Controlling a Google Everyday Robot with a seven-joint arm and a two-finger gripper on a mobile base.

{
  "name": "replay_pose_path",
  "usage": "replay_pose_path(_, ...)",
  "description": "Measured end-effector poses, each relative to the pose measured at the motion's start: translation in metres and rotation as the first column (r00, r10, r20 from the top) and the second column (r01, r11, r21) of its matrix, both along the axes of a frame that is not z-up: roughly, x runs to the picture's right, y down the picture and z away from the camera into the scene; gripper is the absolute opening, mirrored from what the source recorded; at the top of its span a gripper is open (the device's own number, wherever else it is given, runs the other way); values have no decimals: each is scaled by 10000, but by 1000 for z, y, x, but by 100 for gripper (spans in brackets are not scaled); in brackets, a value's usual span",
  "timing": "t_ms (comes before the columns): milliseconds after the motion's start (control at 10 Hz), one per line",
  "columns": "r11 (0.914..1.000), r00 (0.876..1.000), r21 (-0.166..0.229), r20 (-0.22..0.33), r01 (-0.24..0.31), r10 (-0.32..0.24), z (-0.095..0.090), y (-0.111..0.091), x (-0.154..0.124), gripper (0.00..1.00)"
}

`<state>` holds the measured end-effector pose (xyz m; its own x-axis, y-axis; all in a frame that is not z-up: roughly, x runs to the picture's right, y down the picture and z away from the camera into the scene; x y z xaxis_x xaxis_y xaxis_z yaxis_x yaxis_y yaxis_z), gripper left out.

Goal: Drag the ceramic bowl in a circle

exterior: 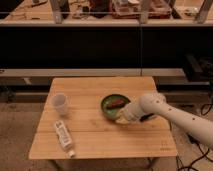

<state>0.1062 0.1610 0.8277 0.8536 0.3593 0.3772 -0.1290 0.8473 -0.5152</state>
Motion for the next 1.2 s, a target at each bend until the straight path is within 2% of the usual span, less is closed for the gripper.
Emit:
replay_pose_path(100,9995,9988,263,-450,-197,208,10,-8,19,7)
replay_pose_path(300,9971,9944,730,-1019,-215,289,35,-29,40,7)
replay_pose_path(500,9937,9900,1115,-1414,148,12,67,-60,44,7)
replay_pose_path(700,9918,9855,1216,-1685,387,-178,93,-87,39,7)
replay_pose_path(800,9934,9830,1112,-1834,267,-59,104,-105,29,7)
replay_pose_path(1000,9963,9854,850,-1701,123,24,108,-126,-6,7)
replay_pose_path(1200,9979,9894,444,-1395,480,-413,109,-138,-72,7)
